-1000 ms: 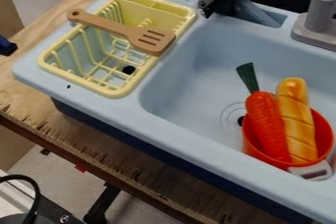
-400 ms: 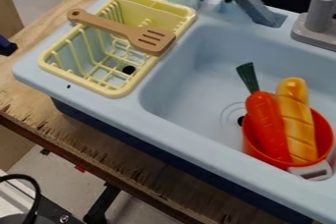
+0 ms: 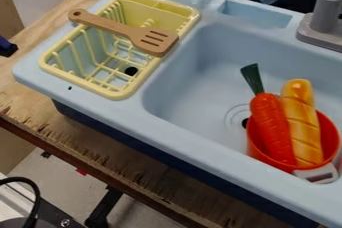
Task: Put the knife in the sink
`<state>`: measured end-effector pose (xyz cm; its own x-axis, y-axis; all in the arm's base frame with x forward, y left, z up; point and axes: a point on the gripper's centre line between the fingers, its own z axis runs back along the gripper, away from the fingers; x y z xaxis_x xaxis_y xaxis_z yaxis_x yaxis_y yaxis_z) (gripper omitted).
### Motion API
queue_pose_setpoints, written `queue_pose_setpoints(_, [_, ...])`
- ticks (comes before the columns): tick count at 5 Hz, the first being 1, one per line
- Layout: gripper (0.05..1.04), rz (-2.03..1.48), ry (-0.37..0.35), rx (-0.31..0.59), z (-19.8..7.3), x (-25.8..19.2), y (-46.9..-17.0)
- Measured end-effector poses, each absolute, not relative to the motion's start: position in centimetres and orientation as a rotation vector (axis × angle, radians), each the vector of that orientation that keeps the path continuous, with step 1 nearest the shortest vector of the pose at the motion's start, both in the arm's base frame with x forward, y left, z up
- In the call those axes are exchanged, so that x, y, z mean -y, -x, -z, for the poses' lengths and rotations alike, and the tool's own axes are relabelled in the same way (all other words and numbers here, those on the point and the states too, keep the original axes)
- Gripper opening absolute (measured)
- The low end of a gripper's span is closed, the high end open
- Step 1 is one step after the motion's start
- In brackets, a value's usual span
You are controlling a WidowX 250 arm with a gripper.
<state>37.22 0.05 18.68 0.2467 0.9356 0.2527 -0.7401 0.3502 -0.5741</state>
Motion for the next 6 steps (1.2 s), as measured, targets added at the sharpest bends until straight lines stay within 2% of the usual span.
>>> queue_pose_setpoints(1, [0.418, -1.184, 0.400, 0.599, -19.8, -0.4, -36.3])
queue_pose_setpoints(2, [0.418, -1.279, 0.368, 0.503, -18.6, -0.3, -34.7])
queue_pose_setpoints(5, [0.418, -1.322, 0.418, 0.271, -15.0, 4.0, -33.3])
queue_pose_setpoints(6, [0.418, -1.288, 0.409, 0.174, -13.5, 5.6, -32.9])
